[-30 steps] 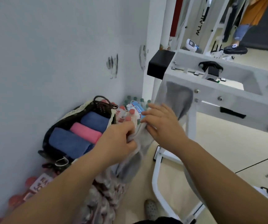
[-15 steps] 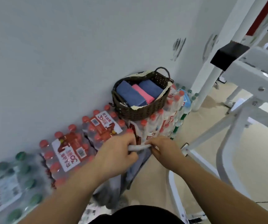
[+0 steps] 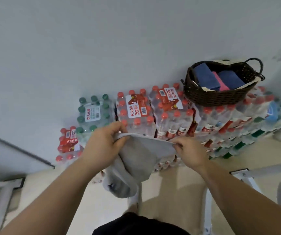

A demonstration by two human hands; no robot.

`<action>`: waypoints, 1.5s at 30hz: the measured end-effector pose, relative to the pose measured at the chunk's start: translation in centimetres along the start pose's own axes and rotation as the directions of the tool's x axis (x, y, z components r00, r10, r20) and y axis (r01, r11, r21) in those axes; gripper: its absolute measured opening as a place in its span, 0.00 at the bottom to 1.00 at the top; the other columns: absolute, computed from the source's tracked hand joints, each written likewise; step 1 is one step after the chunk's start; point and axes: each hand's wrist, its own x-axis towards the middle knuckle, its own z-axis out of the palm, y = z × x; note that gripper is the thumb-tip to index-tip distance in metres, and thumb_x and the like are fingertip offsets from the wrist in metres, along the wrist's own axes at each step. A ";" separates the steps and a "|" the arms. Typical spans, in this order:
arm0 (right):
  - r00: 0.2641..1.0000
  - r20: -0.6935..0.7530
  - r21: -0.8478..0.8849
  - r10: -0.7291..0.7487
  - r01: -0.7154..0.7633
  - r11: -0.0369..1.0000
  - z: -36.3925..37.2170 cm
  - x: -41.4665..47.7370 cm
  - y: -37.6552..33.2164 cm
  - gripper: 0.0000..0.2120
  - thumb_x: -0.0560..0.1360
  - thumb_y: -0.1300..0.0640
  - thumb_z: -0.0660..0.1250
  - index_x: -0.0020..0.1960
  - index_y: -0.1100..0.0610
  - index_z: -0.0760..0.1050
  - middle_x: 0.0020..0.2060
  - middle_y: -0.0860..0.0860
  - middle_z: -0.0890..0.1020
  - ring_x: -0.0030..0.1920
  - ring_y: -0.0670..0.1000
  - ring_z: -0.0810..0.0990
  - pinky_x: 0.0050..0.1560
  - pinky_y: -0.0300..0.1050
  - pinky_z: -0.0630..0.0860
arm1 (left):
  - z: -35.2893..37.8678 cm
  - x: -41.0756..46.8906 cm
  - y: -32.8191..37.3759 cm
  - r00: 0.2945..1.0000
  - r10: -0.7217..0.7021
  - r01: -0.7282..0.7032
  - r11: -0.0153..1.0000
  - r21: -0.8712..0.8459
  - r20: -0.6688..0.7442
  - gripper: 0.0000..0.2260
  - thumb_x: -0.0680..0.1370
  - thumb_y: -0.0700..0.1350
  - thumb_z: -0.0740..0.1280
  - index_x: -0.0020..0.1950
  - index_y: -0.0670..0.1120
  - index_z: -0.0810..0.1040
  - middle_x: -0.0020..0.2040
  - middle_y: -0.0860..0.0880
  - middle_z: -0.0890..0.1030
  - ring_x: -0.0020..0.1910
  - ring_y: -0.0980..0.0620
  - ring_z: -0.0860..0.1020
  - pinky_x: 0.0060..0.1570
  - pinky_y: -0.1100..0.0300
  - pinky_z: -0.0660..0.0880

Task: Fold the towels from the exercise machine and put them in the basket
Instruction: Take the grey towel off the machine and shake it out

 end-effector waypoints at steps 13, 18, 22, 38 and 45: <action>0.988 -0.104 -0.099 0.116 -0.127 0.987 2.4 1.2 -4.2 0.06 0.78 0.59 0.68 0.49 0.56 0.84 0.45 0.53 0.78 0.47 0.57 0.77 0.48 0.51 0.75 | -4.7 -4.5 -12.6 0.966 -0.065 0.110 0.980 0.168 -0.251 0.05 0.76 0.41 0.71 0.43 0.49 0.79 0.44 0.53 0.75 0.43 0.56 0.74 0.42 0.56 0.72; 0.944 -0.240 -0.010 0.226 -0.236 0.972 2.4 0.5 -8.0 0.08 0.81 0.54 0.62 0.52 0.51 0.80 0.37 0.49 0.81 0.38 0.53 0.78 0.42 0.51 0.77 | -4.9 -3.9 -17.8 0.985 -0.043 0.100 0.930 0.355 -0.166 0.02 0.74 0.41 0.73 0.41 0.44 0.84 0.39 0.48 0.76 0.40 0.43 0.76 0.34 0.51 0.75; 0.908 -0.322 0.009 0.270 -0.282 0.959 2.9 0.7 -10.7 0.07 0.82 0.53 0.60 0.51 0.51 0.76 0.31 0.48 0.78 0.32 0.52 0.76 0.36 0.52 0.77 | -4.6 -3.0 -20.3 0.961 -0.248 0.275 0.900 0.338 -0.122 0.02 0.72 0.43 0.71 0.39 0.47 0.82 0.38 0.50 0.75 0.36 0.46 0.74 0.34 0.56 0.71; 0.637 -0.254 0.862 0.728 -0.192 0.469 0.7 5.7 -13.7 0.07 0.83 0.60 0.59 0.50 0.54 0.75 0.33 0.55 0.80 0.27 0.51 0.78 0.33 0.47 0.80 | -1.9 3.4 -15.9 0.707 -0.684 0.374 0.577 -0.726 -0.179 0.07 0.83 0.44 0.58 0.47 0.51 0.71 0.40 0.45 0.83 0.30 0.46 0.81 0.26 0.55 0.76; 0.635 -0.267 0.881 0.725 -0.144 0.451 0.9 12.8 -7.8 0.05 0.82 0.56 0.62 0.51 0.49 0.76 0.52 0.51 0.83 0.51 0.51 0.85 0.53 0.56 0.82 | 1.7 10.2 -16.3 0.765 -0.496 0.339 0.852 -0.398 -0.411 0.06 0.81 0.45 0.63 0.53 0.55 0.76 0.48 0.52 0.82 0.48 0.51 0.79 0.49 0.56 0.75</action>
